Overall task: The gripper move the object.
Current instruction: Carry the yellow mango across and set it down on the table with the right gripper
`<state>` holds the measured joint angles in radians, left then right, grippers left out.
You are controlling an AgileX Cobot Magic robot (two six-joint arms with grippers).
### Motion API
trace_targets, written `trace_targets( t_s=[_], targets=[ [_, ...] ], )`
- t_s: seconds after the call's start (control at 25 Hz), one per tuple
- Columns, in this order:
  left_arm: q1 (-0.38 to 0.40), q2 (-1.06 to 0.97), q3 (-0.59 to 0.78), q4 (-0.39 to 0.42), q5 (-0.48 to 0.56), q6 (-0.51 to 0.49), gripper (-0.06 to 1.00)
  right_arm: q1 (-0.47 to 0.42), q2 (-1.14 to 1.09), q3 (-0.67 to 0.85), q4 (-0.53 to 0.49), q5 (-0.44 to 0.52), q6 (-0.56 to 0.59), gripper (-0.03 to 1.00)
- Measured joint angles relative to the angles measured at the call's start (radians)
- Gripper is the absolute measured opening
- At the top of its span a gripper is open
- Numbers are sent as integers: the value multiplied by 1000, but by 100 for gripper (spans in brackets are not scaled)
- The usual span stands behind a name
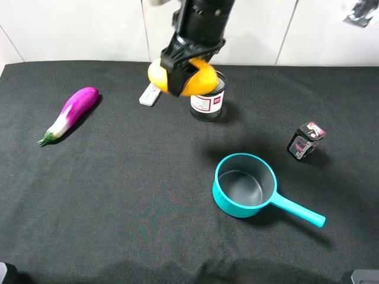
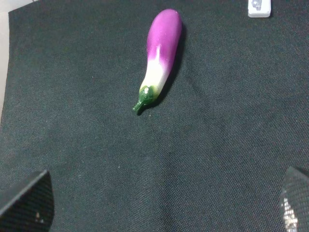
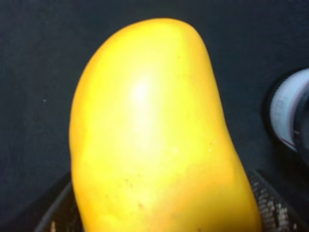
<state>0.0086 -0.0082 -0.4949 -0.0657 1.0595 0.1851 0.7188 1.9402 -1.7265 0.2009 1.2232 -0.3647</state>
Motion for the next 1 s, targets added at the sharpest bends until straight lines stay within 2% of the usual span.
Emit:
trace_targets(
  t_s=[1.0],
  targets=[
    [0,0,0,0,0,0,99,-266,-106,2,-23,2,24,50]
  ],
)
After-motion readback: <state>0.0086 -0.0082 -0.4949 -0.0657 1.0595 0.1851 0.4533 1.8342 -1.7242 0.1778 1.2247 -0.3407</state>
